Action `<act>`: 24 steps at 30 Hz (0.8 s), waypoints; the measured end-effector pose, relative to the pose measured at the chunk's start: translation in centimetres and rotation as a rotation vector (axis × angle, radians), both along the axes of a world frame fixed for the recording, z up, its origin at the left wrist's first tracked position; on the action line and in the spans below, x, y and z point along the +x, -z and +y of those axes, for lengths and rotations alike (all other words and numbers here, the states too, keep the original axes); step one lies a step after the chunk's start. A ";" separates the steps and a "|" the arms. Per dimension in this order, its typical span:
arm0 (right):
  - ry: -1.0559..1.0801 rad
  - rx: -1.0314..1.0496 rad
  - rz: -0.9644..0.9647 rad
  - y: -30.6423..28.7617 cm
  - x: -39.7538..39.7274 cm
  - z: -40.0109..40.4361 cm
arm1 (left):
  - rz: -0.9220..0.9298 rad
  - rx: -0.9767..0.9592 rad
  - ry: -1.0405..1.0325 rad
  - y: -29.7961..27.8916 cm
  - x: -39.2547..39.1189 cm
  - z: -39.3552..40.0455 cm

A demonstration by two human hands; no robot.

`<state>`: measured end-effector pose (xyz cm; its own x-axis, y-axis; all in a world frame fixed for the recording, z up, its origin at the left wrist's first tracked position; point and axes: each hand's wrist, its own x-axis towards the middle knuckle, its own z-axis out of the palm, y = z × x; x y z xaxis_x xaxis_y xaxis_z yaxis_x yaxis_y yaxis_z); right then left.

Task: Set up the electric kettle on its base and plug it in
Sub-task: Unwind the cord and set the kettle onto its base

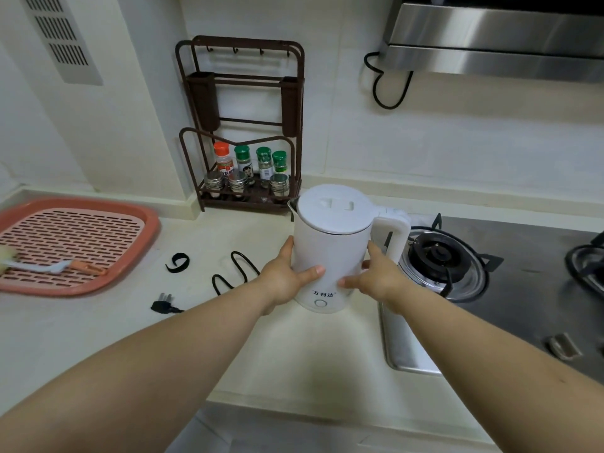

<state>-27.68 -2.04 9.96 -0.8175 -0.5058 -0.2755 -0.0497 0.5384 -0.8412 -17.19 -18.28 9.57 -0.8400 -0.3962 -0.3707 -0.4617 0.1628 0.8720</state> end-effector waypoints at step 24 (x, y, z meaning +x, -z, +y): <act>0.026 -0.086 0.044 -0.4 -20.4 -6.6 | 0.085 0.095 -0.111 -2.1 -21.1 -4.6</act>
